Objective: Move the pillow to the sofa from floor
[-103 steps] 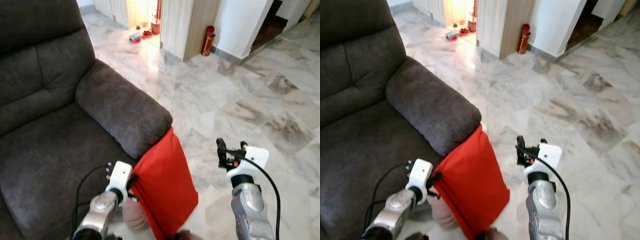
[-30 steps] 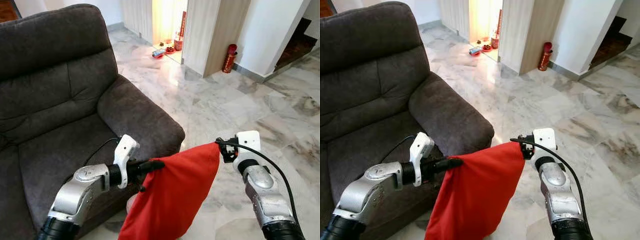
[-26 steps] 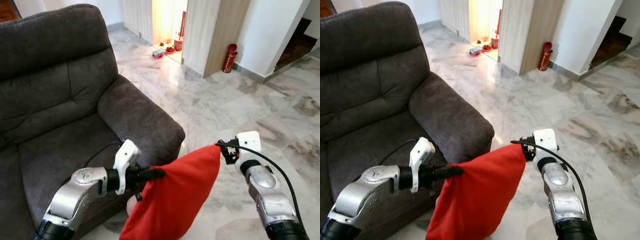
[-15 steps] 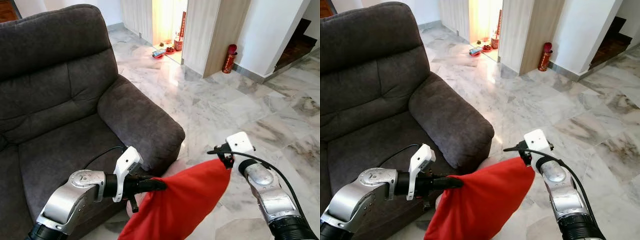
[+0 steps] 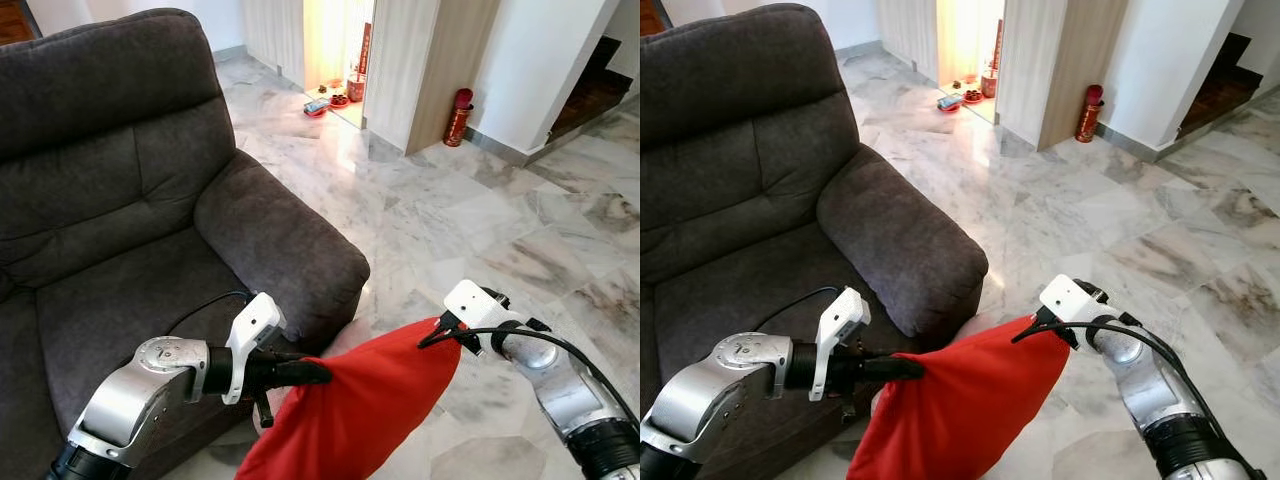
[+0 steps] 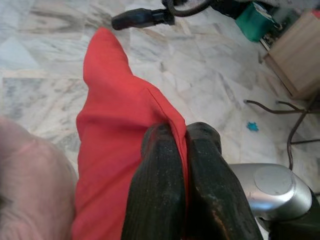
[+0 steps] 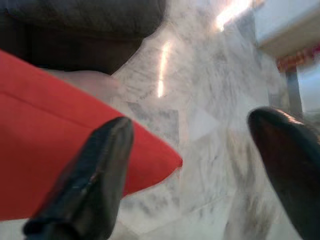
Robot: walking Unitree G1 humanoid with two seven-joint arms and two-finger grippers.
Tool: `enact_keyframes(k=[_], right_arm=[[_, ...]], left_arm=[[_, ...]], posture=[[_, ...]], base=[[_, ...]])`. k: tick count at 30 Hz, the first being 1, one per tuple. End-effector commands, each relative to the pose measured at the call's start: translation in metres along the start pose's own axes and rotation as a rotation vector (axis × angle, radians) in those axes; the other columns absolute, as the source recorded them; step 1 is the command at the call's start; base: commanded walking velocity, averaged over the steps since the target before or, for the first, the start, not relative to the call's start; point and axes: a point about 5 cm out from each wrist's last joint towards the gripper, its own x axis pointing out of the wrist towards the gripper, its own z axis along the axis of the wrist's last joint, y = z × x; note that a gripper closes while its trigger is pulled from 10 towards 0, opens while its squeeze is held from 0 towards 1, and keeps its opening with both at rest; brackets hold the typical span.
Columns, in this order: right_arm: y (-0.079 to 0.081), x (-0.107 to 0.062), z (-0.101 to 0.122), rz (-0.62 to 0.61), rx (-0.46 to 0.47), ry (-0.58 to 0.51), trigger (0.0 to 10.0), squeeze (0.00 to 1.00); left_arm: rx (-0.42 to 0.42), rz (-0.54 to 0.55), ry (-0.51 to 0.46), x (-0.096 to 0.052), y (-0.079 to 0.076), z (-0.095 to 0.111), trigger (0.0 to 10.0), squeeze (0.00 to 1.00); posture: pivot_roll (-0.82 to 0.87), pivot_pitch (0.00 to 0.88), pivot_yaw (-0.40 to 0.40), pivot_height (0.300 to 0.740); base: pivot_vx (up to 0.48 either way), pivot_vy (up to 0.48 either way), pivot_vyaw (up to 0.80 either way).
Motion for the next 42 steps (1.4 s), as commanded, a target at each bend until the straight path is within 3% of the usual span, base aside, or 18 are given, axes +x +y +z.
enact_keyframes(k=[1,7,8,9,10,11,14,17,19,24,28,30,34,37,42], right_arm=[[-0.001,0.001,0.004,0.065,-0.183,-0.037,10.0,1.00],[-0.002,0.003,0.005,0.109,-0.265,-0.047,10.0,1.00],[0.004,0.002,0.001,0.187,-0.349,-0.033,10.0,1.00],[0.004,0.002,0.001,0.187,-0.349,-0.033,10.0,1.00],[0.011,0.002,-0.004,0.260,-0.375,-0.007,10.0,0.70],[0.015,0.001,-0.008,0.310,-0.384,0.005,10.0,0.00],[0.021,0.001,-0.013,0.350,-0.444,0.002,10.0,0.00],[0.019,0.004,-0.014,0.323,-0.450,0.015,10.0,0.00],[0.017,0.005,-0.018,0.325,-0.508,0.036,10.0,0.00],[0.013,0.005,-0.018,0.343,-0.516,0.040,10.0,0.00],[-0.004,0.005,-0.013,0.314,-0.556,0.047,10.0,0.00],[-0.004,0.005,-0.013,0.314,-0.556,0.047,10.0,0.00],[-0.027,0.004,-0.010,0.263,-0.587,0.085,10.0,0.00],[-0.030,0.003,-0.011,0.279,-0.583,0.105,10.0,0.00],[-0.027,-0.003,-0.020,0.417,-0.545,0.168,10.0,0.00]], left_arm=[[0.102,-0.079,-0.059,0.000,-0.010,0.025,10.0,0.00],[0.110,-0.094,-0.052,-0.001,-0.011,0.026,10.0,0.00],[0.118,-0.120,-0.031,-0.001,-0.013,0.024,10.0,0.00],[0.118,-0.120,-0.031,-0.001,-0.013,0.024,10.0,0.00],[0.133,-0.152,0.001,-0.003,-0.017,0.021,10.0,0.00],[0.136,-0.164,0.014,-0.004,-0.018,0.019,10.0,0.00],[0.151,-0.181,0.047,-0.010,-0.018,0.018,10.0,0.00],[0.156,-0.191,0.054,-0.012,-0.018,0.019,10.0,0.00],[0.170,-0.216,0.064,-0.012,-0.020,0.021,10.0,0.00],[0.175,-0.254,0.071,-0.011,-0.026,0.021,10.0,0.00],[0.172,-0.253,0.078,-0.011,-0.027,0.019,10.0,0.00],[0.172,-0.253,0.078,-0.011,-0.027,0.019,10.0,0.00],[0.173,-0.248,0.075,-0.010,-0.026,0.020,10.0,0.00],[0.172,-0.246,0.075,-0.010,-0.026,0.020,10.0,0.00],[0.170,-0.235,0.074,-0.010,-0.025,0.019,10.0,0.00]], posture=[[-0.03,0.000,-0.017,0.736],[-0.02,0.000,-0.016,0.736],[-0.02,0.000,-0.011,0.736],[-0.02,0.000,-0.011,0.736],[-0.02,0.000,-0.008,0.736],[-0.02,0.000,-0.008,0.736],[-0.01,0.000,-0.007,0.736],[-0.01,0.000,-0.002,0.736],[-0.01,0.000,-0.001,0.736],[0.00,0.000,0.001,0.736],[-0.01,0.000,0.004,0.736],[-0.01,0.000,0.004,0.736],[-0.01,0.000,0.005,0.736],[-0.01,0.000,0.008,0.736],[-0.01,0.000,0.008,0.736]], base=[[0.000,0.000,0.00],[0.000,0.000,0.00],[0.000,0.000,0.00],[0.000,0.000,0.00],[0.000,0.000,0.00],[0.000,0.000,0.00],[0.000,0.000,0.00],[0.000,0.000,0.00],[0.000,0.000,0.00],[0.000,0.000,0.00],[0.000,0.000,0.00],[0.000,0.000,0.00],[0.000,0.000,0.00],[0.000,0.000,0.00],[0.000,0.000,0.00]])
